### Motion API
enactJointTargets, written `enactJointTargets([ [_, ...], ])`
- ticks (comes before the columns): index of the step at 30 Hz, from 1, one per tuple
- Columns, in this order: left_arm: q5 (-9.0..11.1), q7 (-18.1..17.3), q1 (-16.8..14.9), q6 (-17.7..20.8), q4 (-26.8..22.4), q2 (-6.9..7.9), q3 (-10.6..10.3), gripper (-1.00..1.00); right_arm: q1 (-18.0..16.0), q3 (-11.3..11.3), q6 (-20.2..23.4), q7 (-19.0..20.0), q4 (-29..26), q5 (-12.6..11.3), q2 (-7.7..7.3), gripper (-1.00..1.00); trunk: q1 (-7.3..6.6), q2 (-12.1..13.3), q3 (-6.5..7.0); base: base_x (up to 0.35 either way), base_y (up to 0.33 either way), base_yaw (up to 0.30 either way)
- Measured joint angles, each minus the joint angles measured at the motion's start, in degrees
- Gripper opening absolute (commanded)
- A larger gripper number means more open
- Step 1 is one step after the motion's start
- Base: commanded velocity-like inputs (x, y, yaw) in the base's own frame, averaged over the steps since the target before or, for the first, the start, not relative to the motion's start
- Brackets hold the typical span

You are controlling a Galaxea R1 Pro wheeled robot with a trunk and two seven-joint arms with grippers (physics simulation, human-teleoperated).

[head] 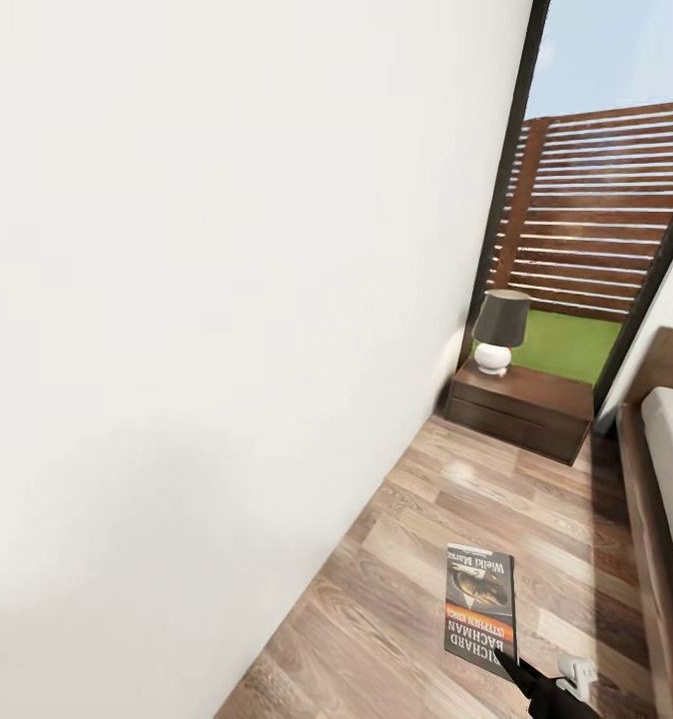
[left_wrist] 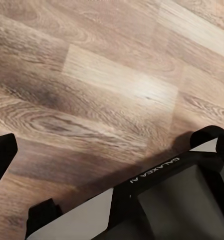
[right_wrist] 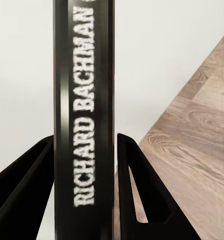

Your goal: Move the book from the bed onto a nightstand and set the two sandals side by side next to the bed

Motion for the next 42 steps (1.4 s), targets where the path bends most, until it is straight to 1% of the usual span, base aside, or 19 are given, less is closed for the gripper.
enactJointTargets([
  [42, 0.00, 0.00, 0.01, -0.05, 0.00, 0.00, 0.00, 1.00, 0.01, 0.17, 0.06, -0.05, 0.01, -0.01, 0.00, -1.00, 0.00, 0.00, 0.00, 0.001, 0.000, -0.280],
])
